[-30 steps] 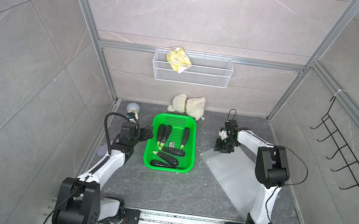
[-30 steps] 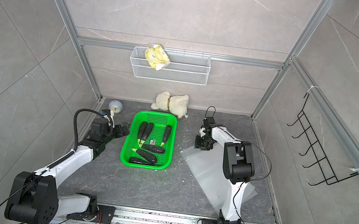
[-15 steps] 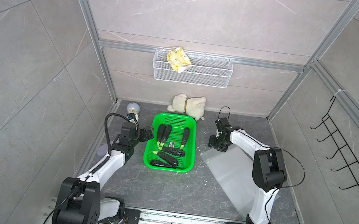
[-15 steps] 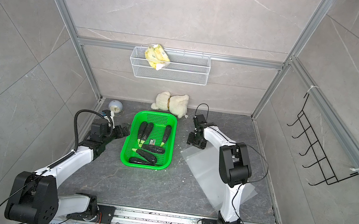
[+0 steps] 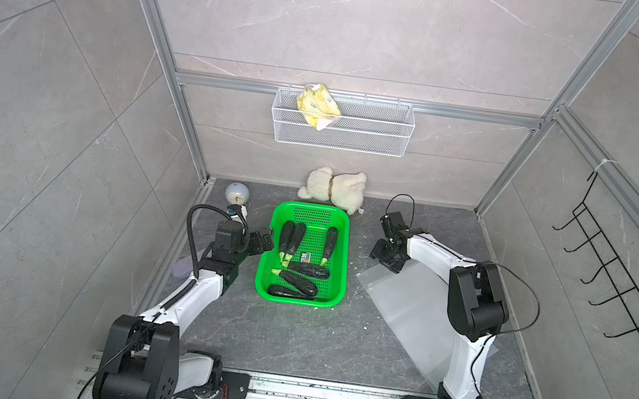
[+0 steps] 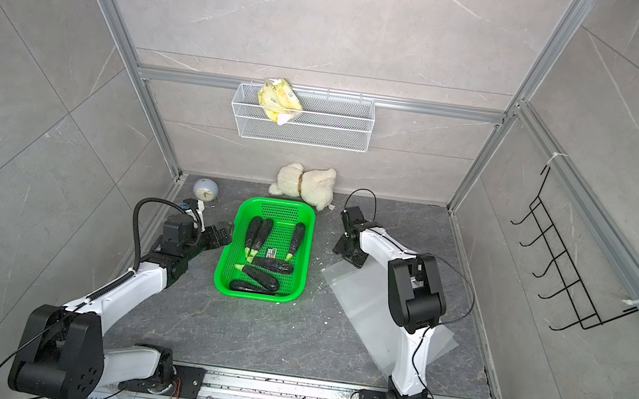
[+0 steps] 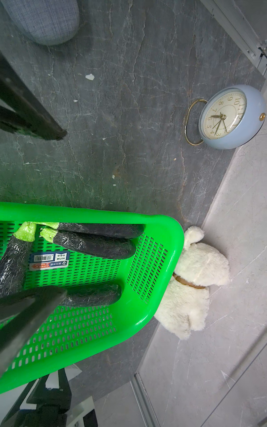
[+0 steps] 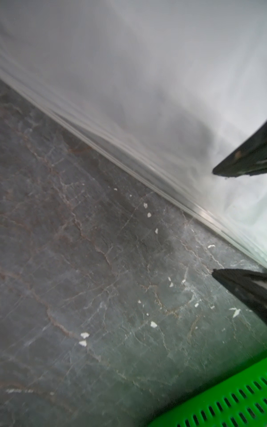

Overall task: Place the eggplant in a zip-top bag and seal the zipper
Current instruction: Open the zipper food storage bag.

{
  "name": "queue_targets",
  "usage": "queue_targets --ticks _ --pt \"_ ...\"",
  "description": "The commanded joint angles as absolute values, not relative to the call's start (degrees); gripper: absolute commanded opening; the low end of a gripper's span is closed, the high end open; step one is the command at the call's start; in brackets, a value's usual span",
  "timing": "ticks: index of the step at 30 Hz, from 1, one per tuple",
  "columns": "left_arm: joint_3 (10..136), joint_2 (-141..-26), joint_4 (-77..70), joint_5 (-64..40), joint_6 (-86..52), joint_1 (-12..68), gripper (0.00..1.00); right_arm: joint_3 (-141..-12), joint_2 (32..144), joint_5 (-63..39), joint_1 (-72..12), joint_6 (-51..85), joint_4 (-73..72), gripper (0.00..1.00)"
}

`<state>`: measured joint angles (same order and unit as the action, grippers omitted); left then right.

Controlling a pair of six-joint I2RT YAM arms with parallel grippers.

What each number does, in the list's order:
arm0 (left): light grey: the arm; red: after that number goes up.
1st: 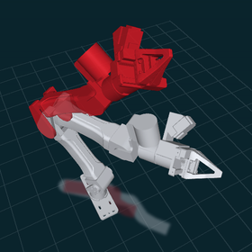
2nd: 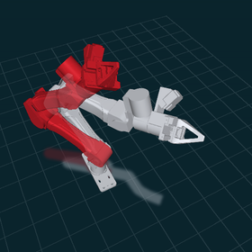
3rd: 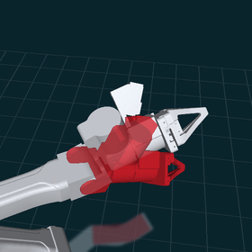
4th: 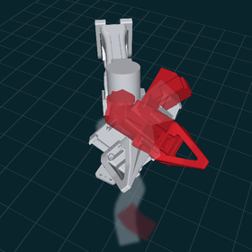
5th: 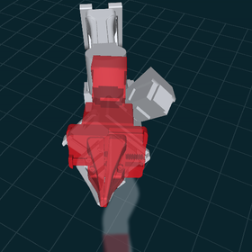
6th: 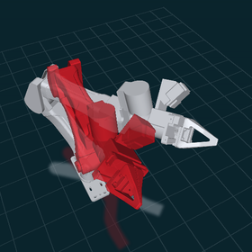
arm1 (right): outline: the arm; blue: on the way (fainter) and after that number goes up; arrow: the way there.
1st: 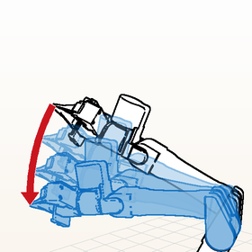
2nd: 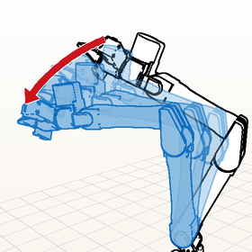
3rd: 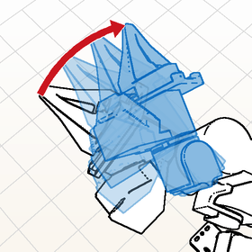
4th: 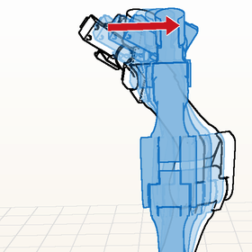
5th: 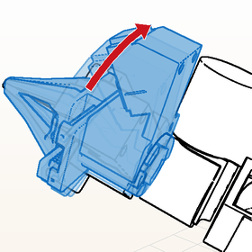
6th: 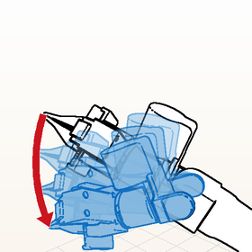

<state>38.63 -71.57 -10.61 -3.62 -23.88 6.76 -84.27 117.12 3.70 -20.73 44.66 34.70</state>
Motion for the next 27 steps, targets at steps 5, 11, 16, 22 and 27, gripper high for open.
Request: queue_targets --ticks 5,11,16,22,27 --pt "39.1 -71.5 -12.7 -4.7 -24.2 6.9 0.99 -85.8 119.9 5.4 -21.1 46.6 36.2 0.51" --pt "39.1 -71.5 -12.6 -4.4 -24.1 6.9 0.99 -84.1 118.4 5.2 -21.1 45.8 35.5 0.37" --pt "39.3 -71.6 -12.3 -4.7 -24.2 6.9 0.99 -82.1 117.4 4.6 -21.2 45.5 34.8 0.26" --pt "39.3 -71.1 -11.9 -4.6 -24.2 6.8 0.99 -80.0 115.6 4.0 -21.1 44.5 33.6 0.1" --pt "39.5 -70.8 -11.3 -5.1 -24.4 6.8 0.99 -79.1 113.2 2.6 -21.2 42.4 32.0 0.01"
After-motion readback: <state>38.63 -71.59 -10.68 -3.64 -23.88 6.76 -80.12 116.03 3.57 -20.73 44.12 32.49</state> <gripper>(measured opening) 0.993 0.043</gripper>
